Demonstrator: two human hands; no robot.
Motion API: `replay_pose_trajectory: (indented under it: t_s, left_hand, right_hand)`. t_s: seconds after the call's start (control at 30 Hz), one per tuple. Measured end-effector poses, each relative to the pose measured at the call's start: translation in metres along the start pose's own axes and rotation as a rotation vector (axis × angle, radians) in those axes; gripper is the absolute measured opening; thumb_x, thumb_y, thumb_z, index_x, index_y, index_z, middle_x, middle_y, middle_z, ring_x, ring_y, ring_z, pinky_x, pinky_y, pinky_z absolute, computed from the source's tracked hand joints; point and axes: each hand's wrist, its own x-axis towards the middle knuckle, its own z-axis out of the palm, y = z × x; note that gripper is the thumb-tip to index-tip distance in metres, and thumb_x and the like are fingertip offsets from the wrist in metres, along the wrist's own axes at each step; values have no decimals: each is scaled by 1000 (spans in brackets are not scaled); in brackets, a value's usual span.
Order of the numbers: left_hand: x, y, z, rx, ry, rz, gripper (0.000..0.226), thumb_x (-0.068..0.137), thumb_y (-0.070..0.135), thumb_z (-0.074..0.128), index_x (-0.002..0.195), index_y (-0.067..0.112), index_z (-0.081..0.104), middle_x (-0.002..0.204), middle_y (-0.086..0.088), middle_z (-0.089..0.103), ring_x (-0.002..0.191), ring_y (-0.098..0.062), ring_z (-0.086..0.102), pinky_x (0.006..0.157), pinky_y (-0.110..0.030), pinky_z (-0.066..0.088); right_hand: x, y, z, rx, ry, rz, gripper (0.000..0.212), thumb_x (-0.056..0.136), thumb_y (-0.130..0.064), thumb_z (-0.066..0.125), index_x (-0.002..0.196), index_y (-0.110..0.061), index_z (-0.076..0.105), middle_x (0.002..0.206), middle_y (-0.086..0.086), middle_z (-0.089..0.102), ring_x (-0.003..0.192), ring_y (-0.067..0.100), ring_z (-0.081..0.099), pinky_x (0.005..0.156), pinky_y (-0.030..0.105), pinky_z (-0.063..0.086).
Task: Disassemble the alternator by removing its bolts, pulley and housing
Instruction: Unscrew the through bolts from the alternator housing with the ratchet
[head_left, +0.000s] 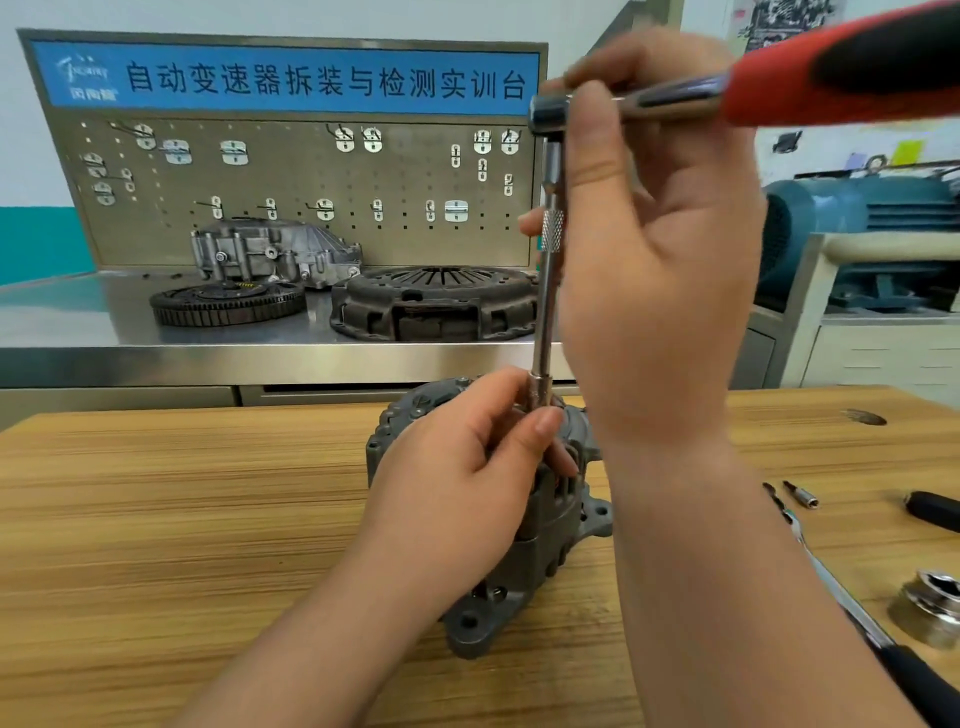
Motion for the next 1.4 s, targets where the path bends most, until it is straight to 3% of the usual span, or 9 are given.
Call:
replay_pose_trajectory:
  t_s: [0.1,0.27,0.37,0.47,0.67,0.97,1.07,1.23,1.4]
  left_hand:
    - [0,0,1,-36,10,-3,12,96,39,48,97,34,59,87,26,70,82,-8,67,78,-51,55]
    - [-1,3,-2,-29,-18,58,28,92,44,38,88,28,61,81,21,69,72,-17,63,72,-51,53]
    - [0,4,-4,1,-55,51,27,101,36,37,88,28,60,81,20,70,75,-22,65,75,-50,52]
    - [0,3,-4,29,-44,24,25,93,40,40,87,26,59,77,23,70,74,-20,65,75,-49,53]
    - [0,4,0,-18,0,-6,19,88,44,43,98,40,58,87,28,70,82,-16,68,76,-52,56]
    - [-1,3,-2,27,-21,74,28,95,42,36,89,28,60,75,24,67,66,-13,61,68,-46,52]
    - [0,5,-2,40,-34,31,32,92,45,37,87,21,59,76,22,70,72,-18,65,72,-49,53]
    - [0,3,1,14,6,6,22,94,42,44,97,29,62,84,25,70,78,-10,66,73,-50,55]
    - [-1,0,0,10,9,48,21,98,43,41,89,34,58,75,25,67,72,-3,62,66,-42,52]
  right_hand:
    - [-2,0,3,-69,-5,-60,10,99,-2,46,101,-11,48,90,-3,54,59,23,53,52,41,49]
    - [2,-6,-2,624,30,562,17,104,-22,37,102,-21,53,106,0,63,59,17,63,52,26,50]
    - [6,-4,-8,901,-4,722,22,104,-30,34,102,-23,55,99,-2,67,58,15,64,54,26,49]
    - [4,-2,-7,780,17,660,18,104,-25,37,102,-21,54,102,0,64,62,16,64,55,28,51]
    - [0,6,-1,-165,0,-156,10,97,-1,49,101,-9,53,87,-1,53,61,19,47,56,34,40]
    - [4,-4,-5,858,1,672,21,104,-26,33,104,-21,53,108,2,64,61,15,63,58,28,51]
    - [3,-3,-5,694,50,589,16,103,-21,38,104,-19,53,110,6,63,62,17,62,57,30,51]
    - [0,5,-2,-198,11,-160,9,97,-2,49,101,-7,55,87,0,53,67,26,52,58,43,44]
    - [-1,-5,2,288,72,314,13,102,-12,41,100,-17,53,99,1,59,69,24,63,57,29,52]
